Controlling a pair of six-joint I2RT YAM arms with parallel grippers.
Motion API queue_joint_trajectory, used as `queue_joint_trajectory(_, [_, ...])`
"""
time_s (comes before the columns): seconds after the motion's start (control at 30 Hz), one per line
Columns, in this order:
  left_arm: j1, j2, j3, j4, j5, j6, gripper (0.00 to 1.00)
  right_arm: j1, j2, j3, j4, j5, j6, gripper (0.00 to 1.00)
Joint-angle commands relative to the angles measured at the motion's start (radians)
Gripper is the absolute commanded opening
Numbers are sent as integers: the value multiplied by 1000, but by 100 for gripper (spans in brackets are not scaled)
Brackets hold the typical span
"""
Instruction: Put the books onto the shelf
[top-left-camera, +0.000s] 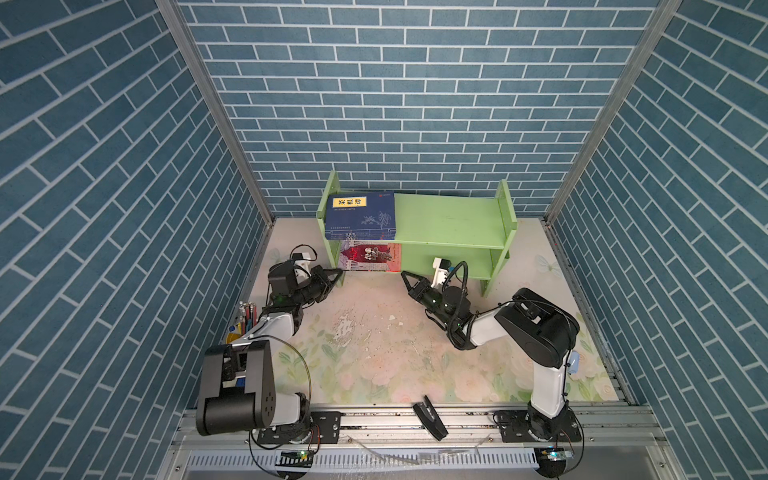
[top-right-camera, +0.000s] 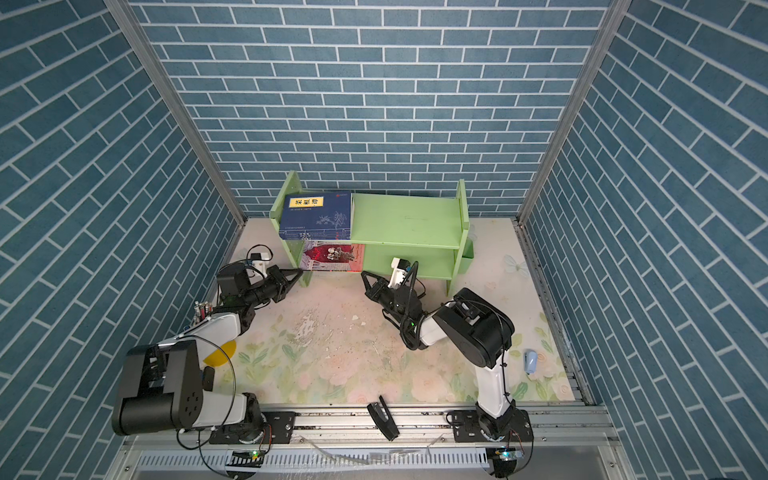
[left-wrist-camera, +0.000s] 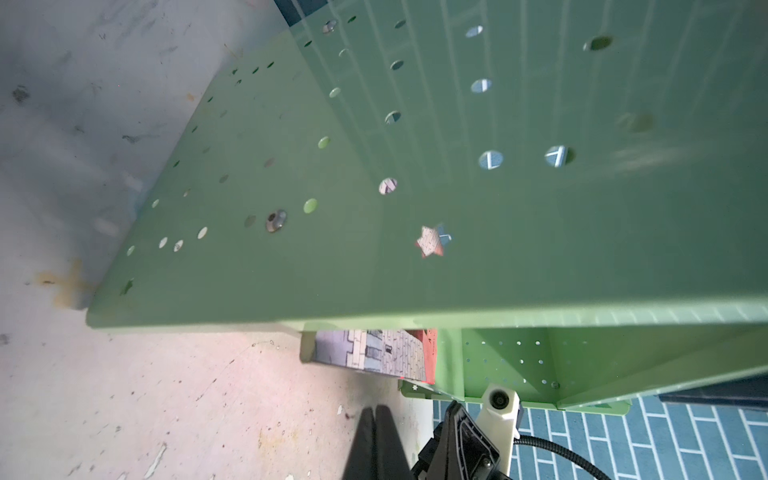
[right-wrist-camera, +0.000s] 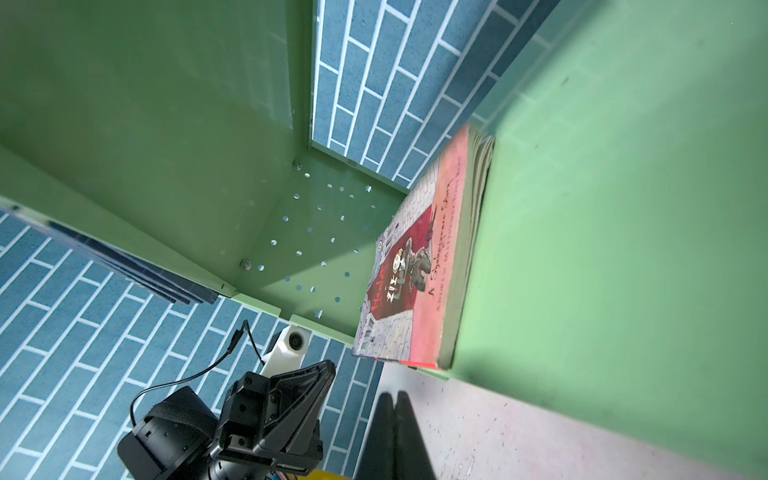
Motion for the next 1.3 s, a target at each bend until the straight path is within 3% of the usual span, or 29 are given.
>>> queue_joint_trajectory(0.0, [9,-1,0,-42,-12,48,0,-9,-29,-14,27,27,-19,0])
queue_joint_trajectory(0.97, [34,75,32,-16,-24,59,0,-39,-6,27,-19,59,13,0])
queue_joint_trajectory(1.27, [40,86,30,12,-16,30,0,-39,-7,76,-125,48,19,0])
